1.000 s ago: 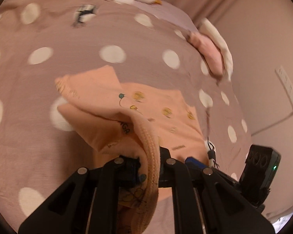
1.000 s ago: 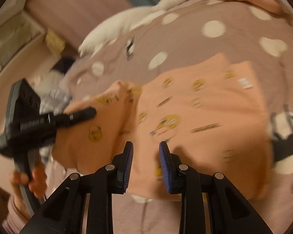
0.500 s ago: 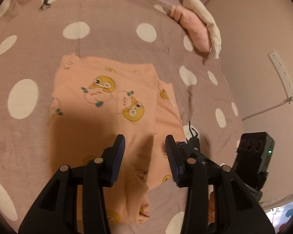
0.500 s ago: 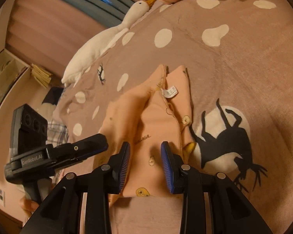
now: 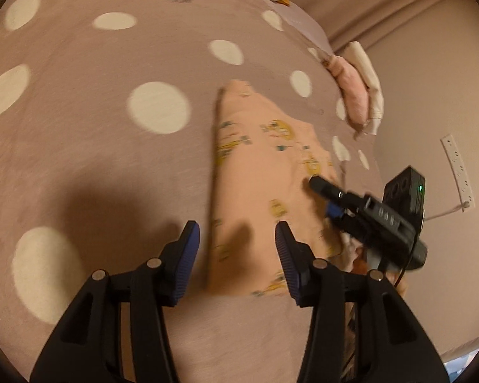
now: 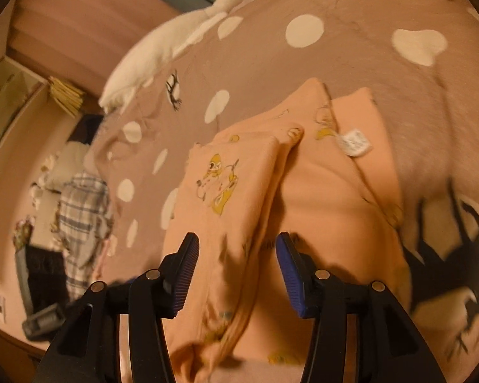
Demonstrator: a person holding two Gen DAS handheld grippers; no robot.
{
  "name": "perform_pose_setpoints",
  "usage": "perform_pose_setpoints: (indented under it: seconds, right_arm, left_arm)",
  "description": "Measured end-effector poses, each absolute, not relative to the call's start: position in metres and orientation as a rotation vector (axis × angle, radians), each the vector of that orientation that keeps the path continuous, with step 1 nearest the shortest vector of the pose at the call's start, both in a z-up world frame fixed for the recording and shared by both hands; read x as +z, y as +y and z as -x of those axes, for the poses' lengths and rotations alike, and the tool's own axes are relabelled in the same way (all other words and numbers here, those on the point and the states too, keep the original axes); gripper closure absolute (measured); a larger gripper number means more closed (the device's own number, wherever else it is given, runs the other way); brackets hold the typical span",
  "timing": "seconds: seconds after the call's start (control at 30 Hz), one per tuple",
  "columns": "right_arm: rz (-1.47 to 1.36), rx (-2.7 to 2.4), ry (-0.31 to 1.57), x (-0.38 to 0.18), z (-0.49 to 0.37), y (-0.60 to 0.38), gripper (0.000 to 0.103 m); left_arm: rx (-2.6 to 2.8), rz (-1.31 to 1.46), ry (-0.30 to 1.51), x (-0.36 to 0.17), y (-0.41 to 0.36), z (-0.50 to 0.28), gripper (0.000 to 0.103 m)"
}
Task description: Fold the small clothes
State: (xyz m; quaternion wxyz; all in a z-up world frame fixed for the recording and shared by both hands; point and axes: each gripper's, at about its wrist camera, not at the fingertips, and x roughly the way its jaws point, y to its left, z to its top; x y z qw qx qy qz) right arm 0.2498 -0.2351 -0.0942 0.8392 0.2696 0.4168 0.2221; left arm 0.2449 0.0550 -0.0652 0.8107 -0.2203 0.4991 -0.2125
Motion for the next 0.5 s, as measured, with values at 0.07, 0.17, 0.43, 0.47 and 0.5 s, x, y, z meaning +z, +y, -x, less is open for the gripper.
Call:
perform_pose_setpoints:
  seconds: [0.07,0.17,0.43,0.47,0.5]
  right_arm:
    - [-0.572,0.463,0.88,-0.097,-0.258,-0.23,0.052]
    - [-0.562,0.451,0.841,-0.094,-0.258,-0.228,0.063]
    - [-0.407,0.405,0.727,-0.05,-0.254,-0.228,0.094]
    - [-0.388,0.393,0.71,-0.041,-0.255,-0.23,0.094]
    - [-0.368,0.38,0.695,-0.034,-0.256,-0.234,0.094]
  left_arm:
    - [-0.443,0.477,1.074,-0.071,0.065,-0.241,0.054]
    - [-0.434,0.496,1.087,-0.079,0.076,-0.235,0.054]
    - [-0.439,0.495,1.096,-0.083,0.079,-0.234,0.054]
    - [-0.447,0.492,1.096,-0.082,0.076,-0.234,0.054]
    - [-0.453,0.486,1.097,-0.082,0.073,-0.235,0.054]
